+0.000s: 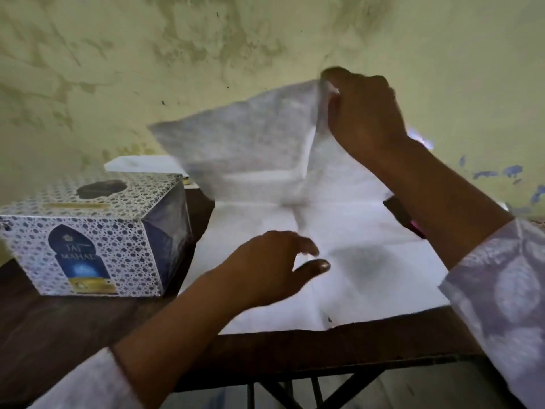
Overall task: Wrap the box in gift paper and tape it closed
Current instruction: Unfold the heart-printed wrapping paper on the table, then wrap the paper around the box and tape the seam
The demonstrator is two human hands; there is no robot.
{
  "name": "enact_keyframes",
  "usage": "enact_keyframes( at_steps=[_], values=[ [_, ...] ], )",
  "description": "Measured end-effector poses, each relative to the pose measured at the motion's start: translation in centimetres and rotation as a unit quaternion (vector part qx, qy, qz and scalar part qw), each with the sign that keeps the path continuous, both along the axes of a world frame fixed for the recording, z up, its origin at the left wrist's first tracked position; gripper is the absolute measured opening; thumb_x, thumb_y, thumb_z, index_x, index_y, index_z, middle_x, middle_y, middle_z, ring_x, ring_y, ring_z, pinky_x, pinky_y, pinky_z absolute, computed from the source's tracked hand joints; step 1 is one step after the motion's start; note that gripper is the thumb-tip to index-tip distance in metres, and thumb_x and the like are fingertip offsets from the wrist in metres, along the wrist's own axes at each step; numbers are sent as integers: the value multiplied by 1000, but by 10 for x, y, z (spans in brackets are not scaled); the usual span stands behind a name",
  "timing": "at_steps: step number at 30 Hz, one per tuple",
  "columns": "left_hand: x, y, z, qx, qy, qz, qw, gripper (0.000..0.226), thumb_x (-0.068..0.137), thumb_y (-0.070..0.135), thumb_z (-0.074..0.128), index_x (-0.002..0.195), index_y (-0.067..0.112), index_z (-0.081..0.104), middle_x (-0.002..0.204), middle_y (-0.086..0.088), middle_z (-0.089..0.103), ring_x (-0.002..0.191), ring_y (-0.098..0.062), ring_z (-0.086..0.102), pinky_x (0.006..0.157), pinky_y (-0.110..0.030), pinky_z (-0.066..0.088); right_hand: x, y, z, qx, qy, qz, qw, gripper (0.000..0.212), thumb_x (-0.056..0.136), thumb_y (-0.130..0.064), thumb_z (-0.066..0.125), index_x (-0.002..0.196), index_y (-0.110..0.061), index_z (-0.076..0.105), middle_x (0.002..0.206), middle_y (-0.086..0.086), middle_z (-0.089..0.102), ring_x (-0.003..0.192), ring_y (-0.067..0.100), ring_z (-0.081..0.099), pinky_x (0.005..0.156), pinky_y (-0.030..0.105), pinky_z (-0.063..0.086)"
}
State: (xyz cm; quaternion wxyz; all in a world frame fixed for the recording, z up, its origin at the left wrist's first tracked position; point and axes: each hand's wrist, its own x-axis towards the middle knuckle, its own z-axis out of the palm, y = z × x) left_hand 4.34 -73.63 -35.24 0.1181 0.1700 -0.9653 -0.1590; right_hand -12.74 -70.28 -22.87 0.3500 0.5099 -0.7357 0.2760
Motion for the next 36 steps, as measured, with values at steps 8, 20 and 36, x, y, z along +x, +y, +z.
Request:
enact_keyframes(
  at_steps=[8,20,36],
  values=[
    [-21,-36,-54,-85,-237,34,967,66,89,69,13,145,44,-9,157,8,-16,144,-19,-15,110,-62,-10,10,-16,-95,364,11,-2,932,72,95,-46,43,149,-37,-4,155,0,-26,144,36,-11,111,63,9],
    [3,-23,-62,-92,-199,23,975,66,89,68,13,146,44,-11,156,10,-19,143,-15,-18,110,-61,-12,-33,-77,-144,453,-239,17,859,61,96,-55,31,149,-32,14,158,2,10,142,32,18,115,47,16],
    [15,-12,-62,-59,-182,34,981,67,90,66,18,147,41,-5,158,7,-13,144,-16,-15,111,-59,-11,-3,-14,-184,432,-179,51,882,52,101,-43,20,150,-32,6,159,-5,0,146,21,1,115,54,3]
  ],
)
